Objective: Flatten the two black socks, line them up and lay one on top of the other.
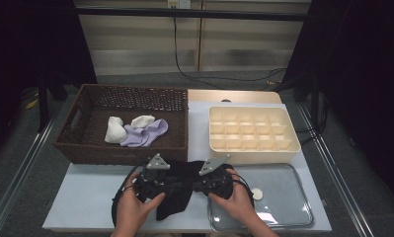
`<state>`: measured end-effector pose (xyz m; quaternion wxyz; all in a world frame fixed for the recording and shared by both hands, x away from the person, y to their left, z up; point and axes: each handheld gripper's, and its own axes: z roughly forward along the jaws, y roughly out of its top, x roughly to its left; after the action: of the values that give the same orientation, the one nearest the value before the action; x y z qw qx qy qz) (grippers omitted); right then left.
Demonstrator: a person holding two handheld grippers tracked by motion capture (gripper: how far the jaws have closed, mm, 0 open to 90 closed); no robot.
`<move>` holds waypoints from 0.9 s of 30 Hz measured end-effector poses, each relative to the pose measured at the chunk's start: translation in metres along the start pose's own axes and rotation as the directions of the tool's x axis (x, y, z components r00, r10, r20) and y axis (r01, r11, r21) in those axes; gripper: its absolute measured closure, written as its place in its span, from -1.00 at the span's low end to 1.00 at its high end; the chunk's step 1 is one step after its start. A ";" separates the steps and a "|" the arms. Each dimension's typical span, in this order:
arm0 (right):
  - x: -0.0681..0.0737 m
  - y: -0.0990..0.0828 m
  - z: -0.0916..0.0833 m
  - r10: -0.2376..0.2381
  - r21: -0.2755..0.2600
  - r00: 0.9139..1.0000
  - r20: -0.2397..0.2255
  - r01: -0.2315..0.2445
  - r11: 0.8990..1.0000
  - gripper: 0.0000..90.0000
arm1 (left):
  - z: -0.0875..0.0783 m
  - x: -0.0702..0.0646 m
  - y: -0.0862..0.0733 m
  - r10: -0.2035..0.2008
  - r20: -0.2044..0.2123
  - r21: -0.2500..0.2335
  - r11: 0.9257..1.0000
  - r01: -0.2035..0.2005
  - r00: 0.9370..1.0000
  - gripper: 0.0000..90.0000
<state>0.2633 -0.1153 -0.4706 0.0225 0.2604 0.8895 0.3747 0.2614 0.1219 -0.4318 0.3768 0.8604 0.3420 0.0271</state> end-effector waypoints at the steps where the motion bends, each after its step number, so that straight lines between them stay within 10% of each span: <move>1: 0.000 -0.002 -0.003 0.005 0.003 1.000 0.002 -0.005 1.000 0.98 | -0.002 0.005 -0.003 -0.015 -0.007 0.012 1.000 0.015 1.000 0.51; 15: 0.002 -0.009 -0.010 0.024 -0.021 1.000 0.000 -0.024 1.000 0.99 | 0.021 0.005 -0.008 0.026 0.021 0.152 0.988 -0.029 0.999 0.94; 27: 0.006 -0.010 -0.028 0.048 -0.046 0.999 -0.006 -0.048 0.998 1.00 | -0.014 0.006 -0.002 -0.001 0.005 0.042 0.999 0.000 1.000 0.95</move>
<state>0.2474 -0.1367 -0.4561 0.0174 0.2801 0.8742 0.3963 0.2607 0.1354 -0.4240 0.3596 0.8680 0.3418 0.0179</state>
